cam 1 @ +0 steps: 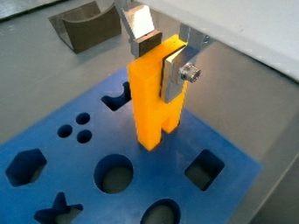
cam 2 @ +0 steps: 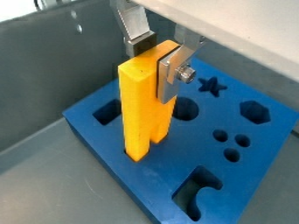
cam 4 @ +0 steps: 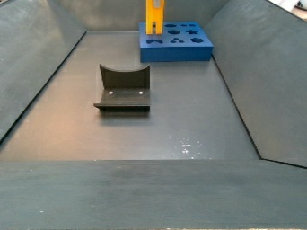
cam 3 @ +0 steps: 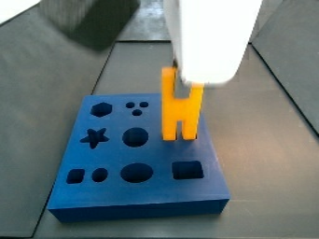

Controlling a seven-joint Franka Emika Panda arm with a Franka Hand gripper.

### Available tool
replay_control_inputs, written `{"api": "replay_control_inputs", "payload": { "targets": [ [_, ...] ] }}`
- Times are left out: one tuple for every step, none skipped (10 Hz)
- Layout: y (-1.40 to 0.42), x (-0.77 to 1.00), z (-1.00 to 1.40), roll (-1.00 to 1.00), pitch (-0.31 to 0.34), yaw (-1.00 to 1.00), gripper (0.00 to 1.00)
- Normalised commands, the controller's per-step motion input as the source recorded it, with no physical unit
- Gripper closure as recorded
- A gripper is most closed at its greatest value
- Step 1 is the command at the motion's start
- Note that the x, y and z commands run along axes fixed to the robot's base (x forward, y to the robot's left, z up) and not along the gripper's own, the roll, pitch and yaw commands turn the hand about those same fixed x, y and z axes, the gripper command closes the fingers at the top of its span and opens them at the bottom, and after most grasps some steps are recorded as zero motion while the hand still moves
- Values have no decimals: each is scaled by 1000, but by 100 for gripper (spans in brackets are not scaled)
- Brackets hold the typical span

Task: Pick up the double-square object. Move up. Move to above the board. Insert the double-square object.
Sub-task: Insert the double-square object.

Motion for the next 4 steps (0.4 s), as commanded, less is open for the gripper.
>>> {"api": "replay_control_inputs", "payload": {
  "targets": [
    [-117, 0, -657, 283, 79, 0, 100],
    [0, 0, 0, -33, 0, 0, 100],
    [0, 0, 0, 14, 0, 0, 100],
    [0, 0, 0, 0, 0, 0, 100]
  ]
}}
